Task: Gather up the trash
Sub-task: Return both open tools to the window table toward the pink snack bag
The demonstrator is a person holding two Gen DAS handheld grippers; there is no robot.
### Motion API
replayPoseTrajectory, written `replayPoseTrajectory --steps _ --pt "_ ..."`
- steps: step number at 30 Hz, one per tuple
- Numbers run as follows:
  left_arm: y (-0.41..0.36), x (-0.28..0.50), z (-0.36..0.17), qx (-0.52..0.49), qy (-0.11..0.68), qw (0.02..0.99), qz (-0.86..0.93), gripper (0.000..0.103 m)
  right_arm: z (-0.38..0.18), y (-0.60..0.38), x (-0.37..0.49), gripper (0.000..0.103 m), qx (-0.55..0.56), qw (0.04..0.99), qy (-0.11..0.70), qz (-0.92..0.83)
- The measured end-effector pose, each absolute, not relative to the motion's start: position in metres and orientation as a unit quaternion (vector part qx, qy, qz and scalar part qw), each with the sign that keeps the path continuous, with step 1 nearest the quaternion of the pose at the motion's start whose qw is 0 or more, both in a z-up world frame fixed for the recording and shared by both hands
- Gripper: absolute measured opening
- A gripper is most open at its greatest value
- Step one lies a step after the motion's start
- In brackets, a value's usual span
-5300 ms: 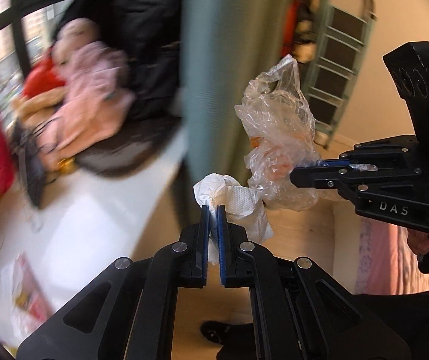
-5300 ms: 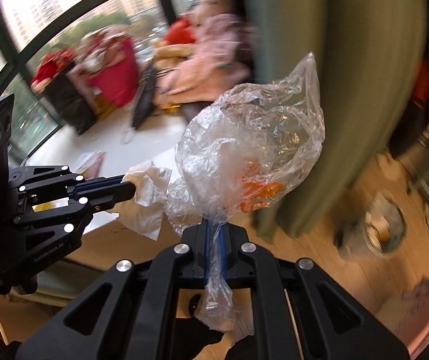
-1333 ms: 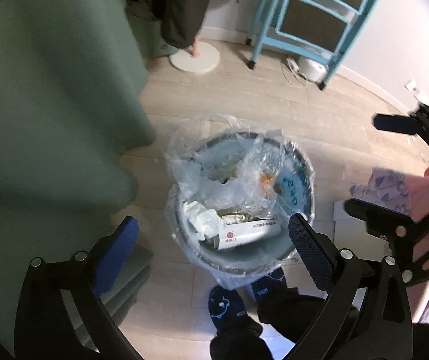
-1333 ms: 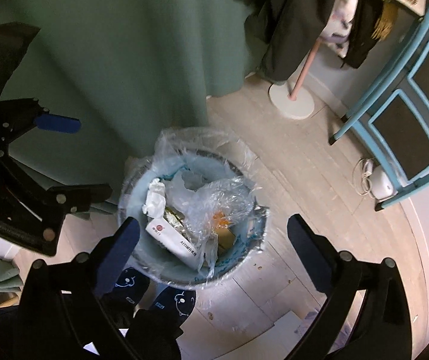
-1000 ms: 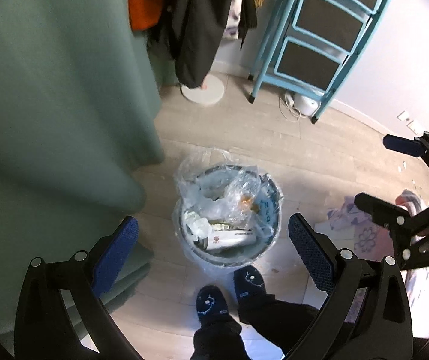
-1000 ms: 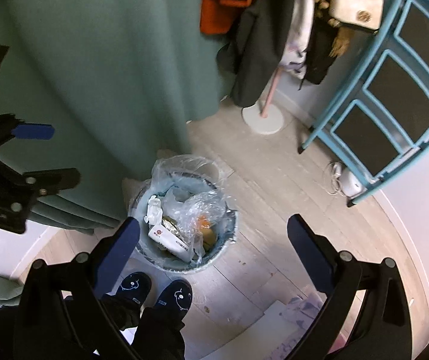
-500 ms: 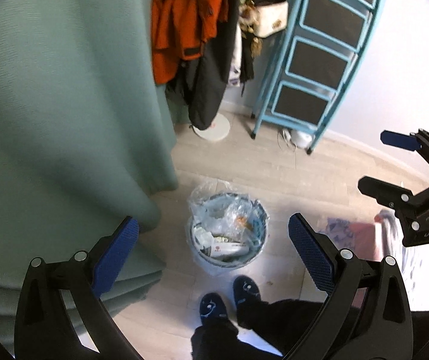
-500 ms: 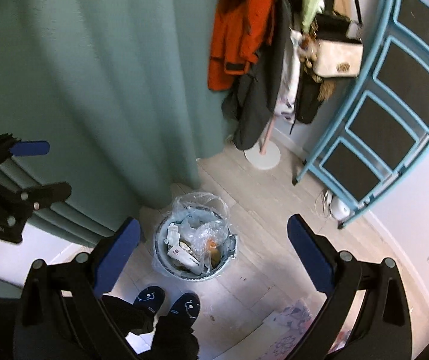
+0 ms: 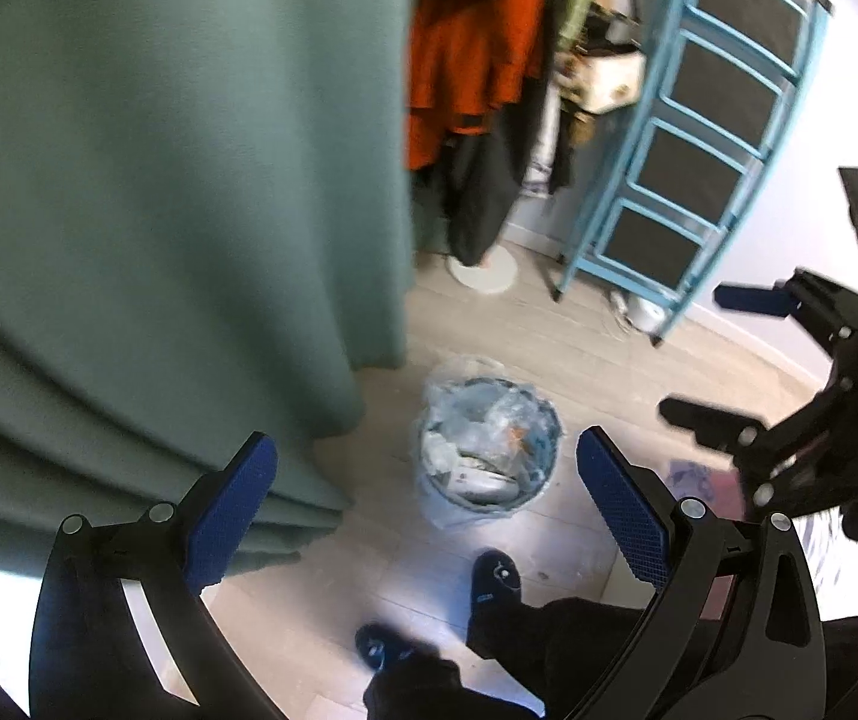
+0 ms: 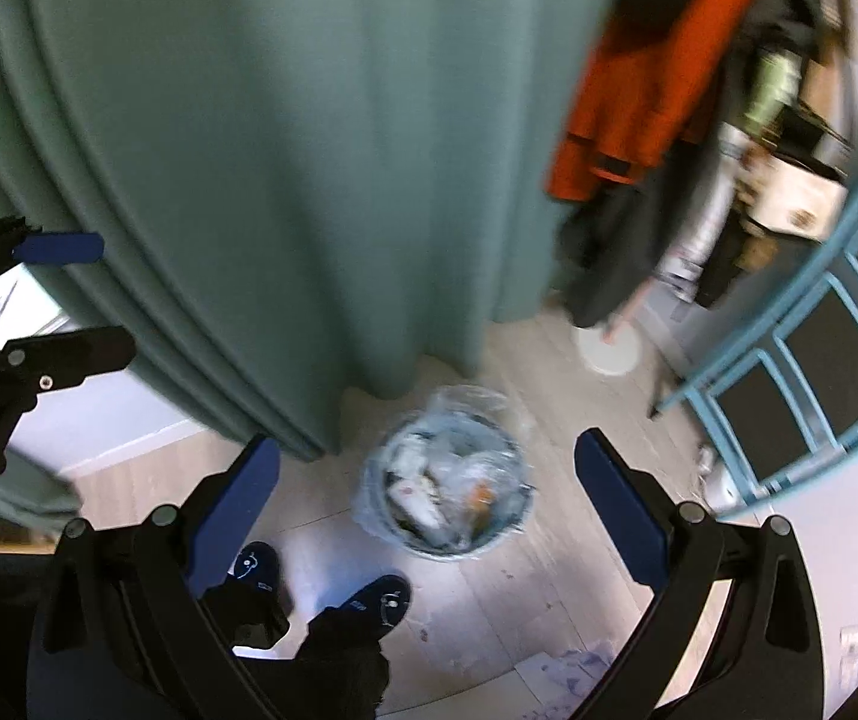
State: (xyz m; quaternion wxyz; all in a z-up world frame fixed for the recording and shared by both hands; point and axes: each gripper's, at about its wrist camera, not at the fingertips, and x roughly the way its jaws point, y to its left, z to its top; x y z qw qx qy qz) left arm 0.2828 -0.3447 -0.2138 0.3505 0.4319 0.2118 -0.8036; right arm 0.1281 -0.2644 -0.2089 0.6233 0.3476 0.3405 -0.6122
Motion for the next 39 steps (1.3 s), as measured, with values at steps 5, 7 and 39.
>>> replayPoseTrajectory --steps 5,7,39 --pt "-0.345 0.357 -0.21 0.398 0.256 0.421 -0.774 0.097 -0.203 -0.293 0.197 0.096 0.303 0.683 0.376 -0.547" --pt "-0.343 0.392 -0.21 0.385 0.273 0.452 -0.757 0.097 -0.2 -0.303 0.229 0.096 0.291 0.706 0.386 -0.518" --pt "-0.231 0.923 -0.214 0.234 0.378 0.741 -0.503 0.097 -0.173 -0.325 0.74 0.096 0.165 0.869 0.406 -0.232"
